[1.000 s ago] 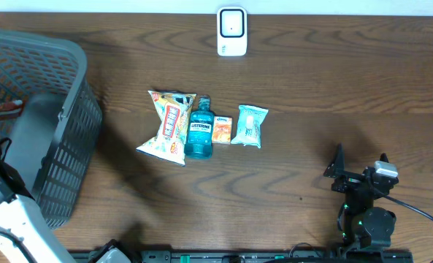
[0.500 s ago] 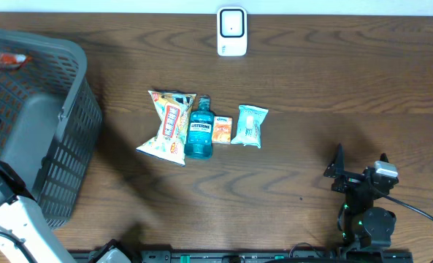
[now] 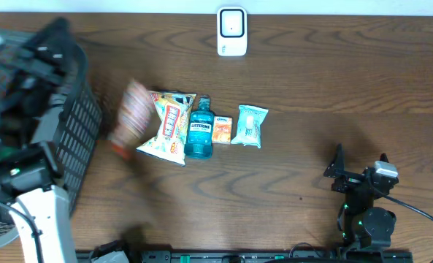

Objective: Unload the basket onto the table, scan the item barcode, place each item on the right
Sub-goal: 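Grasp the brown Top chocolate bar with the left gripper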

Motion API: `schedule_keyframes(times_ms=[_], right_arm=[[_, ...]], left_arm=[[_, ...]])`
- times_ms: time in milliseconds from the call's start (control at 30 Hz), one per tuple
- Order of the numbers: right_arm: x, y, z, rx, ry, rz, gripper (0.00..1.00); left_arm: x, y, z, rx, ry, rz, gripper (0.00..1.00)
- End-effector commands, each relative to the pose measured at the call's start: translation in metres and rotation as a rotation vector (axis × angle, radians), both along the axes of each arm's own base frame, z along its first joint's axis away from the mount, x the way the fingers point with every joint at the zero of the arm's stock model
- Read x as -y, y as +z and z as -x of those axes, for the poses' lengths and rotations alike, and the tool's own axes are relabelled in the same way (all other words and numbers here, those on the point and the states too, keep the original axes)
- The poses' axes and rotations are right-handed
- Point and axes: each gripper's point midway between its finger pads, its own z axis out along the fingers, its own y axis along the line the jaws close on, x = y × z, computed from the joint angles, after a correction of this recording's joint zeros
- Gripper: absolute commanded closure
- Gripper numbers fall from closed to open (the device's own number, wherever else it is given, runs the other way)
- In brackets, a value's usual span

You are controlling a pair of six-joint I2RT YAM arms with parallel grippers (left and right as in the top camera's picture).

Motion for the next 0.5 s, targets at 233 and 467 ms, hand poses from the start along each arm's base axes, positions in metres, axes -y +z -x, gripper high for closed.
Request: schedule_keyframes(times_ms=[233, 467], right_arm=[[-0.002, 0.0, 0.0, -0.002, 0.011, 0.013, 0.01], [-0.002, 0.0, 0.0, -0.002, 0.011, 0.013, 0.01]], left_arm=[[0.113, -0.043, -0.009, 0.0, -0.245, -0.249, 0.92], [0.043, -0.178, -0.038, -0.509, 0.151, -0.513, 0.75]])
